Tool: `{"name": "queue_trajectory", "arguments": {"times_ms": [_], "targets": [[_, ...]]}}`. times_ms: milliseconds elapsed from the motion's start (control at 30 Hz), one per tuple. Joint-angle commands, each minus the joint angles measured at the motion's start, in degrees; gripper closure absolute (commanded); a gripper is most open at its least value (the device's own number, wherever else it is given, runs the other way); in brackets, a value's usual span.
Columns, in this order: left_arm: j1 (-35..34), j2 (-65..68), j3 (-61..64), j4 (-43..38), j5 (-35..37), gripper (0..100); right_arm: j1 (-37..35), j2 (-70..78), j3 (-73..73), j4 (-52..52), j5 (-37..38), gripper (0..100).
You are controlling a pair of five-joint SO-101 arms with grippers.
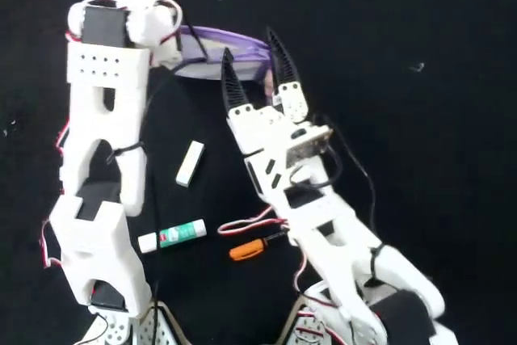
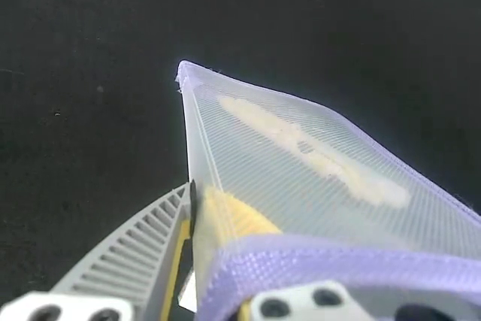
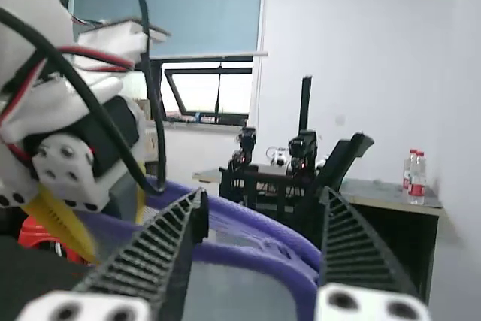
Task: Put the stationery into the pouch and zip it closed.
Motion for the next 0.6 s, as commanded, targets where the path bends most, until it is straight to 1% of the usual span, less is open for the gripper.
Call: {"name": "queue_trajectory", "arguments": {"times_ms": [0, 100, 233, 300, 367, 467, 567], "targets": [[-3.4, -0.7, -0.8, -2.9, 0.2, 97, -0.4, -10.3, -2.4, 10.8, 0.6, 77.9], [-6.5, -0.7, -0.8, -4.3, 0.2, 97, 0.4, -21.3, -3.6, 27.5, 0.6, 77.9], [-10.9, -0.7, -0.9, -6.3, 0.2, 97, 0.4, -34.9, -9.9, 59.1, 0.7, 77.9], [-12.7, -0.7, -0.9, -7.5, -0.4, 97, 0.4, -39.5, -13.1, 72.5, 1.8, 77.9], [-14.2, -0.7, -0.8, -8.4, -1.7, 97, -0.4, -42.3, -15.3, 83.3, 7.2, 78.0], [-15.2, -0.7, -0.8, -9.6, -1.8, 97, -3.3, -42.9, -15.9, 95.0, 18.9, 78.0], [-15.1, -0.7, -0.8, -9.9, -1.8, 97, -5.9, -42.2, -15.4, 106.9, 27.5, 78.0]]}}
